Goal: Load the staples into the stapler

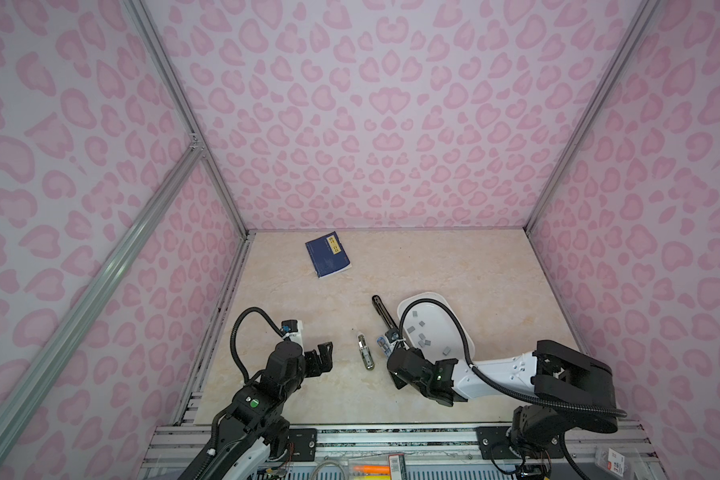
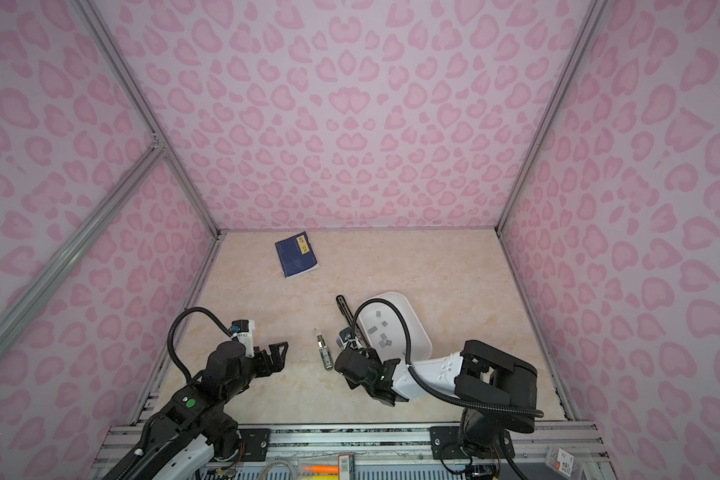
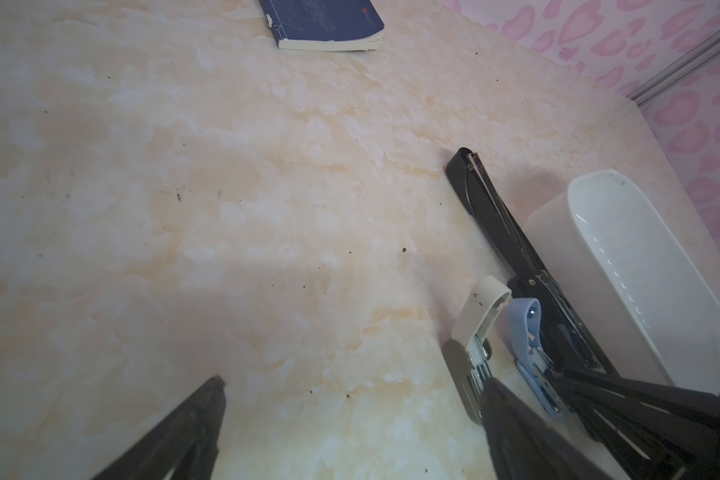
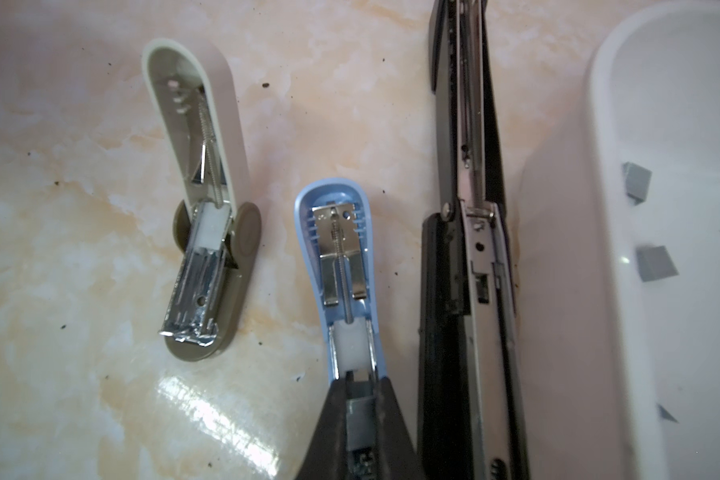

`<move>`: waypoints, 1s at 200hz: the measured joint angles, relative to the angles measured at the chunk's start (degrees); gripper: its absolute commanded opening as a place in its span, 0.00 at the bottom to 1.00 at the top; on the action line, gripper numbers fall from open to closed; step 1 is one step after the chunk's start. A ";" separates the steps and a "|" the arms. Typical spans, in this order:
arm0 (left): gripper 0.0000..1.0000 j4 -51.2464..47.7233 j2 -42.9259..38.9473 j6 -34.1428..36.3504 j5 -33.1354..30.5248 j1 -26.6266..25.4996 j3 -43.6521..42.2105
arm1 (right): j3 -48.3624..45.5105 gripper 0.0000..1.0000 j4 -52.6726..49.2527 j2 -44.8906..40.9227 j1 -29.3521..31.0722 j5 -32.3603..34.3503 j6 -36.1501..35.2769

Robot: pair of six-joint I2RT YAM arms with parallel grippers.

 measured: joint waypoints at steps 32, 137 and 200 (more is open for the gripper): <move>0.96 0.00 0.00 0.00 -0.02 -0.09 0.00 | -0.24 0.08 -0.24 -0.26 0.15 0.17 0.02; 0.96 0.00 -0.07 -0.02 -0.44 -0.24 0.00 | -0.48 0.08 -1.33 -0.55 1.31 1.55 0.66; 0.96 0.00 -0.07 -0.02 -0.87 -0.44 0.00 | -0.48 0.12 -2.86 -1.01 1.99 2.32 1.11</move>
